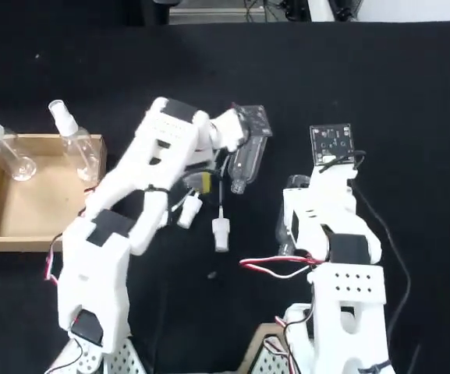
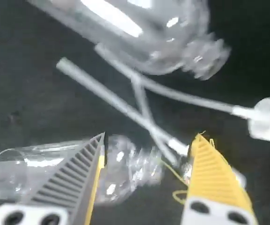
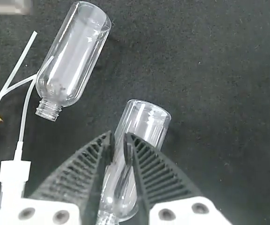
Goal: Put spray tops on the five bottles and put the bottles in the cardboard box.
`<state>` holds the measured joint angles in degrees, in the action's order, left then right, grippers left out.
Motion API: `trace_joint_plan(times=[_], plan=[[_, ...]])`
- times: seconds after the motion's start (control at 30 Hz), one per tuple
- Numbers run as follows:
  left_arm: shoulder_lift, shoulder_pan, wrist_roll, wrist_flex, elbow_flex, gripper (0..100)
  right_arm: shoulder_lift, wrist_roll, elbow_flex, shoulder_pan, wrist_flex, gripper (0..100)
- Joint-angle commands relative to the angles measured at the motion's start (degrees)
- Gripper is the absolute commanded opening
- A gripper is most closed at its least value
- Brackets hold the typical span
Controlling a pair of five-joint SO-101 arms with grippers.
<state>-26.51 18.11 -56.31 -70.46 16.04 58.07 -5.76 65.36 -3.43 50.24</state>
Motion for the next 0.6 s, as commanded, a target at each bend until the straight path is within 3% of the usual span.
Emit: trace_joint_plan(times=[0.0, 0.2, 0.27, 0.37, 0.57], plan=[[2.2, 2.2, 1.1, 0.6, 1.6, 27, -0.1, -0.2, -0.4, 0.5, -1.1, 1.5], [11.5, 0.3, 1.7, -4.7, 3.0, 27, -0.1, -0.2, -0.4, 0.4, -1.1, 1.5], [14.6, -0.7, 5.7, -5.9, 2.6, 27, -0.1, -0.2, -0.4, 0.5, -1.1, 1.5], [16.5, -4.0, 18.2, -5.1, 2.5, 27, -0.1, -0.2, -0.4, 0.6, -1.1, 1.5], [16.2, -7.8, 55.9, -0.5, -1.9, 27, -0.1, -0.2, -0.4, 0.6, -1.1, 1.5]])
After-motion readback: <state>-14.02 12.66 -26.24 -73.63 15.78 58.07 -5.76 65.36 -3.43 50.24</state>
